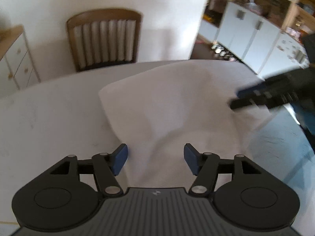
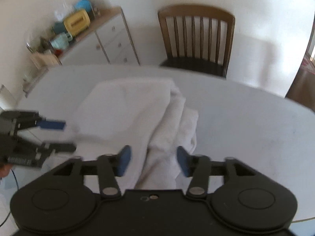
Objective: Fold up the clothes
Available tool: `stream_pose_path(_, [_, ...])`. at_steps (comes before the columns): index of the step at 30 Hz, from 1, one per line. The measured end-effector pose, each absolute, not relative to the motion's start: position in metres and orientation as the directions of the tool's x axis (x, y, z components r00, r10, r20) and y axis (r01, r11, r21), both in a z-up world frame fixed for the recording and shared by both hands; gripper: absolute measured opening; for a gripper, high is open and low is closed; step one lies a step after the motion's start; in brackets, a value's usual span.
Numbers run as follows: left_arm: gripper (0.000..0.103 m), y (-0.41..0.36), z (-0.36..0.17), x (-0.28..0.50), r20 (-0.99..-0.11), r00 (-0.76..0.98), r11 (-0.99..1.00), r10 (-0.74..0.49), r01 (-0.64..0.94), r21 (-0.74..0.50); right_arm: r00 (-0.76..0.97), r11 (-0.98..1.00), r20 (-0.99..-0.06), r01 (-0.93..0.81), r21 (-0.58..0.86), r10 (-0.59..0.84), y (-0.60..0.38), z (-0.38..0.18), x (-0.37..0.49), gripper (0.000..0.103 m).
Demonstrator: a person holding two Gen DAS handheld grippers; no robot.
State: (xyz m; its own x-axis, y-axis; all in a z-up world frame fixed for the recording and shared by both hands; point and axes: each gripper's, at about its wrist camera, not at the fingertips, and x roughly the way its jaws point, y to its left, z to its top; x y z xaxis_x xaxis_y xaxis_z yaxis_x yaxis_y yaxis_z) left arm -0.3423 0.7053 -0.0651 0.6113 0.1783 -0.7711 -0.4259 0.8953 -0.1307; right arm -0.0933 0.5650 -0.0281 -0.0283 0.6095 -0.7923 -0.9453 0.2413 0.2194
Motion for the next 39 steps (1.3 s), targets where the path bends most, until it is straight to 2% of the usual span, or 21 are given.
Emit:
stream_pose_path(5, [0.062, 0.669, -0.068, -0.337, -0.761, 0.629, 0.928, 0.159, -0.359, -0.103, -0.009, 0.165, -0.751, -0.974, 0.157, 0.660, 0.574, -0.017, -0.116, 0.103])
stream_pose_path(12, [0.062, 0.654, -0.099, -0.329, -0.790, 0.592, 0.911, 0.161, -0.397, -0.111, 0.012, 0.278, -0.872, -0.950, 0.143, 0.489, 0.597, -0.083, -0.112, 0.103])
stream_pose_path(15, [0.064, 0.657, -0.099, -0.321, -0.796, 0.580, 0.896, 0.173, -0.429, -0.118, 0.033, 0.279, -0.864, -0.952, 0.126, 0.502, 0.595, -0.087, -0.116, 0.103])
stream_pose_path(22, [0.064, 0.648, -0.082, -0.320, -0.806, 0.552, 0.861, 0.216, -0.497, -0.110, 0.054, 0.277, -0.831, -0.953, 0.122, 0.553, 0.576, -0.053, -0.126, 0.103])
stream_pose_path(25, [0.067, 0.643, -0.072, -0.320, -0.806, 0.541, 0.843, 0.241, -0.528, -0.102, 0.069, 0.281, -0.817, -0.953, 0.116, 0.573, 0.564, -0.040, -0.131, 0.103])
stream_pose_path(27, [0.074, 0.637, -0.064, -0.322, -0.797, 0.540, 0.828, 0.271, -0.553, -0.094, 0.078, 0.285, -0.810, -0.952, 0.113, 0.582, 0.556, -0.033, -0.135, 0.103])
stream_pose_path(31, [0.076, 0.626, -0.049, -0.328, -0.777, 0.536, 0.794, 0.331, -0.603, -0.078, 0.091, 0.294, -0.792, -0.949, 0.115, 0.604, 0.539, -0.022, -0.142, 0.103])
stream_pose_path(39, [0.080, 0.591, -0.031, -0.331, -0.763, 0.484, 0.773, 0.428, -0.633, 0.032, 0.131, 0.341, -0.757, -0.932, 0.127, 0.640, 0.500, -0.008, -0.155, 0.103])
